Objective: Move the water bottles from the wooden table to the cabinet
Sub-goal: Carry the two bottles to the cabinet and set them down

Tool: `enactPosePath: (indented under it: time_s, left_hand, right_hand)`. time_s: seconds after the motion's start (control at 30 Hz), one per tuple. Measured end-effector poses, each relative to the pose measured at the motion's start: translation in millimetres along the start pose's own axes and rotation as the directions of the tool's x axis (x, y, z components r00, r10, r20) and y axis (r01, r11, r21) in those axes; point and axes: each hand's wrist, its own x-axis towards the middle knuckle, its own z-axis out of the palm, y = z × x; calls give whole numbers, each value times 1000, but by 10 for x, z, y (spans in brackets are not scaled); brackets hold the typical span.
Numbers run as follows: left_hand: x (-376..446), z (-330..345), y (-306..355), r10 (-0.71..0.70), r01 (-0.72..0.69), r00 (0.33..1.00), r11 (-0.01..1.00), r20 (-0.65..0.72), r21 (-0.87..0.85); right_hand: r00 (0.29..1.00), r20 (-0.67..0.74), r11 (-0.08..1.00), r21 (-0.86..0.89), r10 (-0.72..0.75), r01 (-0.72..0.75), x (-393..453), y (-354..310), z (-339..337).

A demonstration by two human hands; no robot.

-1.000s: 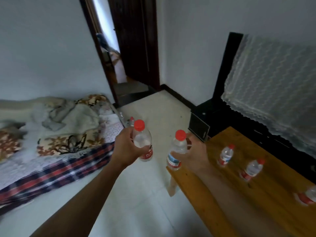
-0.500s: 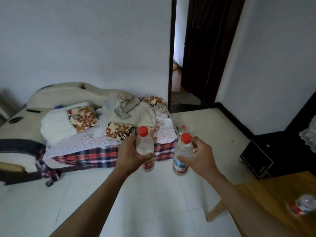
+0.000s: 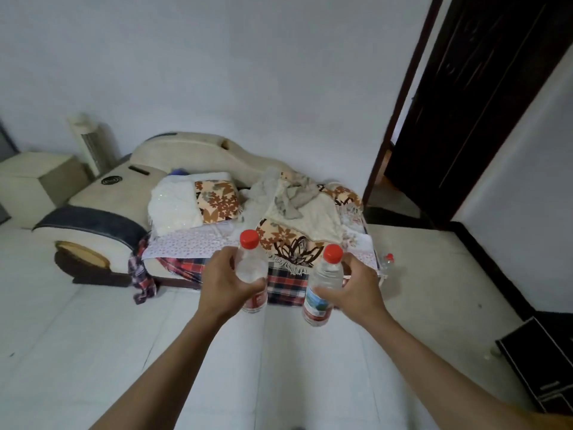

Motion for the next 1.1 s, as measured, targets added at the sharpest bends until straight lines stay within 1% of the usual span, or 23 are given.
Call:
enactPosePath:
  time_s: [0.13,0.37,0.57,0.77,0.97,1.03,1.1]
  left_hand:
    - [243,-246,-340,-54,57,997,998,-61,39]
    - [955,-603,-813,-171,187,973,977,-154,99]
    - [1528,-1063,-978,-259,306,916,945,-308,116]
    - [1790,-1615,-1278,-312,390,852,914,-420,111]
    - [2003,-2256,-1977,-342,446,795,889,-501,101]
    - [2127,-2497,-2257,-348,456,790,884,-505,103]
    - [2287,-2752,-2519,-346,452,803,884,-485,117]
  right_hand:
    - [996,68,999,0,-48,49,401,-153,449]
    - [973,182,988,84,-142,128,1351,-407,1298]
    - [919,296,964,145,-259,224,2119,-876,1951]
    - [853,385,934,196,-352,297,2611,-1349,2688]
    - [794,448,912,199,-410,358,2888,-1893,3581]
    - [776,465,904,191,-426,382,2944,-2120,3884]
    - [770,460,896,185,-442,404,3006,-2376,4173]
